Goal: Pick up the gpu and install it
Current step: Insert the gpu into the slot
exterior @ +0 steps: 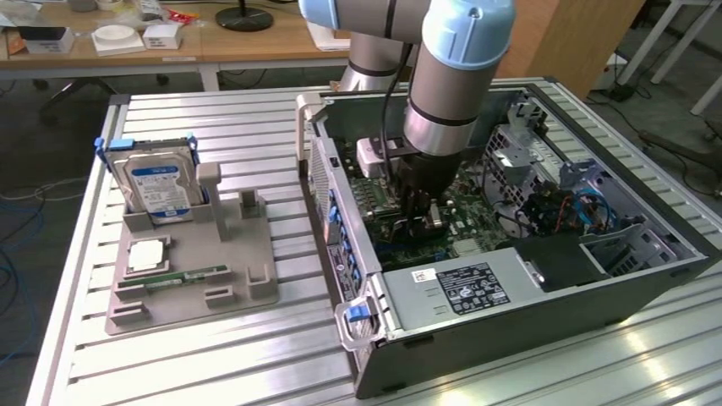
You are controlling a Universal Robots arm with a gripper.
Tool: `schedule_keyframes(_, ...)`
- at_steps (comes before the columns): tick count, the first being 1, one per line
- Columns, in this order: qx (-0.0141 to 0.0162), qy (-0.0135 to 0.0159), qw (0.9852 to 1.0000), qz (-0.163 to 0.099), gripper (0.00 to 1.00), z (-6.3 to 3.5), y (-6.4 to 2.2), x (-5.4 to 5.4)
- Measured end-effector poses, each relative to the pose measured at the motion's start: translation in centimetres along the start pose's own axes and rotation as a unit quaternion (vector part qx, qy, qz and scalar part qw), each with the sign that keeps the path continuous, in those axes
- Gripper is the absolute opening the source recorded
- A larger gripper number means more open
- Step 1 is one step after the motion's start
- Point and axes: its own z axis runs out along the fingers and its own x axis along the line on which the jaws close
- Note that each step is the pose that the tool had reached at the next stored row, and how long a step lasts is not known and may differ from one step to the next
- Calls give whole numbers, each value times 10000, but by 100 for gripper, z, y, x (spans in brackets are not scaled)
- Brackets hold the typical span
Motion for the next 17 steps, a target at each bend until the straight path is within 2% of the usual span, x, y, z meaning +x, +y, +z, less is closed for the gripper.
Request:
schedule_keyframes(6,-1,1,10000,0,34,-44,-1,0)
schedule_keyframes(17,7,1,10000,0,34,-339,-9,-6)
